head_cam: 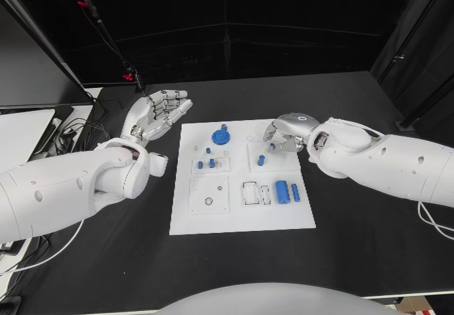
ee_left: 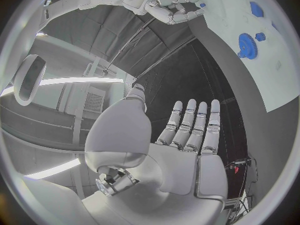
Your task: Assemble the parts on the task board
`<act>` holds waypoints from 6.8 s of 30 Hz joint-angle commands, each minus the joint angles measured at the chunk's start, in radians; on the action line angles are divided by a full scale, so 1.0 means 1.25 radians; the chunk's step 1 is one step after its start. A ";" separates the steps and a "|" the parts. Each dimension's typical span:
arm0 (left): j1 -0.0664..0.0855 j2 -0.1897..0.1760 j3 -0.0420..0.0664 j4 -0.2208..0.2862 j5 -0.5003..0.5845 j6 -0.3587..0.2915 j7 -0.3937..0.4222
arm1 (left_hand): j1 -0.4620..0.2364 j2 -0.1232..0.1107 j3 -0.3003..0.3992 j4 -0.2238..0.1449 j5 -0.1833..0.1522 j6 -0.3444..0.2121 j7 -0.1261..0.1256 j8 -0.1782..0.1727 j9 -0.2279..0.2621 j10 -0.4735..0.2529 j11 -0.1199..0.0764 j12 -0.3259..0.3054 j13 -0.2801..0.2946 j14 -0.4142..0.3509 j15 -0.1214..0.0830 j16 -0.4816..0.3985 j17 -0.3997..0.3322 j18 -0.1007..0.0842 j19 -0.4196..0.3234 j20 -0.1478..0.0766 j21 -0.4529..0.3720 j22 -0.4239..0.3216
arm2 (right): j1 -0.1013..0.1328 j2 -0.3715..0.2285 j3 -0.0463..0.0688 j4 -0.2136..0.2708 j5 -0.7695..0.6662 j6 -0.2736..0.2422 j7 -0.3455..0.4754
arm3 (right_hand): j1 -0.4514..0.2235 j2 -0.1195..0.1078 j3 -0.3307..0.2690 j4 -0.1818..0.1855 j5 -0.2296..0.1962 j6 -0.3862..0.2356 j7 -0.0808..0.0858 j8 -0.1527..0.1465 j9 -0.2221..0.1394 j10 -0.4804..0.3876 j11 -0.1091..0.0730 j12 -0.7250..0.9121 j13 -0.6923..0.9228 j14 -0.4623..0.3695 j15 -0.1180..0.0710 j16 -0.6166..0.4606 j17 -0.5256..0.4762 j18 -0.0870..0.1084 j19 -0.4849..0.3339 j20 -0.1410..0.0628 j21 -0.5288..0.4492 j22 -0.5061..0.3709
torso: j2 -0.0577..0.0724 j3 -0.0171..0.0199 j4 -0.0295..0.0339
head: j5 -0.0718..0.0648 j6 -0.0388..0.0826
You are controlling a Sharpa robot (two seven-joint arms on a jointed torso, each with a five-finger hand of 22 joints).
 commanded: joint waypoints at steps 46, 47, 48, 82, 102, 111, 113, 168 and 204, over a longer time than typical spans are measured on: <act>0.000 0.005 0.001 -0.014 0.005 0.024 0.086 | 0.021 0.046 0.003 -0.003 0.033 -0.022 0.102 0.036 -0.002 -0.013 0.002 0.034 -0.002 -0.012 -0.002 0.036 -0.025 -0.007 0.017 0.000 0.004 -0.020 | -0.001 0.025 0.001 -0.013 -0.069 0.087 -0.106 | -0.006 -0.002 0.069 0.011 -0.004 0.065 -0.025 -0.034 0.003 0.089 -0.025 -0.022 -0.003 0.076 -0.028 -0.004 0.165 -0.002 0.006 -0.025 -0.021 0.152 | 0.000 0.0003 0.0007 | 0.005 -0.015; 0.000 0.005 0.001 -0.014 0.005 0.024 0.086 | 0.021 0.046 0.003 -0.003 0.033 -0.022 0.102 0.036 -0.002 -0.013 0.002 0.034 -0.002 -0.013 -0.002 0.036 -0.025 -0.007 0.017 0.000 0.004 -0.020 | -0.001 0.026 0.001 -0.014 -0.069 0.089 -0.107 | -0.007 -0.003 0.069 0.011 -0.004 0.065 -0.025 -0.035 0.002 0.090 -0.026 -0.023 -0.004 0.076 -0.029 -0.004 0.165 -0.002 0.006 -0.026 -0.020 0.152 | 0.000 0.0002 0.0008 | 0.005 -0.015; 0.000 0.005 0.001 -0.014 0.005 0.024 0.085 | 0.021 0.046 0.003 -0.003 0.033 -0.022 0.102 0.036 -0.002 -0.013 0.002 0.034 -0.002 -0.013 -0.002 0.036 -0.025 -0.007 0.017 0.000 0.004 -0.020 | -0.001 0.026 0.001 -0.014 -0.069 0.091 -0.109 | -0.007 -0.003 0.069 0.011 -0.004 0.066 -0.025 -0.035 0.002 0.090 -0.026 -0.023 -0.004 0.076 -0.029 -0.004 0.165 -0.002 0.006 -0.026 -0.020 0.152 | 0.000 0.0002 0.0008 | 0.005 -0.015; 0.000 0.001 0.001 -0.016 0.005 0.026 0.078 | 0.030 0.060 -0.002 -0.004 0.045 -0.029 0.102 0.046 -0.004 -0.018 0.002 0.042 -0.003 -0.017 -0.001 0.047 -0.034 -0.008 0.019 0.000 0.004 -0.027 | -0.001 0.006 0.001 0.004 -0.067 -0.107 -0.053 | 0.001 0.004 0.117 0.007 -0.004 0.156 -0.030 -0.018 0.012 0.186 -0.033 -0.057 -0.004 0.074 -0.033 -0.010 0.155 -0.006 0.015 -0.032 -0.009 0.158 | -0.001 -0.0001 -0.0001 | 0.013 -0.016; -0.001 0.005 0.001 -0.022 0.005 0.028 0.073 | 0.033 0.063 -0.005 -0.004 0.050 -0.031 0.102 0.049 -0.005 -0.019 0.002 0.044 -0.003 -0.019 -0.001 0.050 -0.037 -0.008 0.019 0.000 0.004 -0.029 | 0.018 -0.080 0.003 0.158 0.006 -0.154 -0.036 | 0.005 0.000 0.133 0.006 -0.003 0.166 -0.024 -0.024 0.011 0.207 -0.028 -0.076 -0.004 0.074 -0.029 -0.009 0.155 -0.008 0.021 -0.029 0.000 0.162 | -0.001 -0.0007 -0.0007 | 0.018 -0.015; -0.002 0.010 0.001 -0.027 0.005 0.028 0.073 | 0.033 0.063 -0.005 -0.004 0.050 -0.031 0.102 0.049 -0.005 -0.019 0.002 0.044 -0.003 -0.019 -0.001 0.050 -0.037 -0.008 0.019 0.000 0.004 -0.029 | 0.020 -0.024 0.003 0.177 0.021 -0.129 -0.024 | 0.008 0.000 0.140 0.004 -0.002 0.164 -0.022 -0.029 0.010 0.209 -0.027 -0.085 -0.005 0.074 -0.028 -0.010 0.153 -0.007 0.019 -0.028 -0.003 0.161 | -0.001 0.0003 0.0007 | 0.047 -0.024; -0.002 0.011 0.001 -0.027 0.005 0.029 0.073 | 0.033 0.063 -0.005 -0.003 0.050 -0.032 0.103 0.049 -0.005 -0.020 0.002 0.045 -0.003 -0.019 -0.001 0.051 -0.038 -0.008 0.019 0.000 0.004 -0.029 | 0.020 -0.012 0.003 0.180 0.022 -0.123 -0.024 | 0.009 0.000 0.141 0.004 -0.002 0.164 -0.022 -0.029 0.010 0.209 -0.026 -0.087 -0.005 0.074 -0.027 -0.010 0.153 -0.007 0.019 -0.028 -0.004 0.161 | -0.001 0.0003 0.0026 | 0.055 -0.027; -0.002 0.007 0.001 -0.024 0.006 0.027 0.073 | 0.034 0.066 -0.008 -0.003 0.052 -0.035 0.103 0.052 -0.006 -0.021 0.003 0.047 -0.003 -0.021 -0.001 0.054 -0.041 -0.008 0.019 0.000 0.004 -0.031 | -0.058 0.131 0.002 0.138 -0.003 0.071 -0.051 | 0.012 -0.001 0.165 -0.007 0.008 0.156 -0.009 -0.053 0.005 0.205 -0.015 -0.124 -0.005 0.075 -0.018 -0.006 0.159 -0.004 0.014 -0.018 -0.014 0.158 | -0.001 -0.0006 0.0000 | 0.098 -0.070; -0.003 0.012 0.001 -0.029 0.006 0.027 0.071 | 0.034 0.067 -0.009 -0.003 0.052 -0.035 0.103 0.053 -0.006 -0.022 0.003 0.048 -0.003 -0.022 -0.001 0.054 -0.041 -0.009 0.019 0.000 0.004 -0.032 | -0.075 0.142 0.002 0.134 -0.024 0.085 -0.049 | 0.011 -0.003 0.169 -0.011 0.012 0.154 -0.005 -0.058 0.004 0.203 -0.013 -0.131 -0.004 0.074 -0.016 -0.008 0.154 -0.003 0.011 -0.016 -0.019 0.156 | -0.001 -0.0008 -0.0006 | 0.097 -0.070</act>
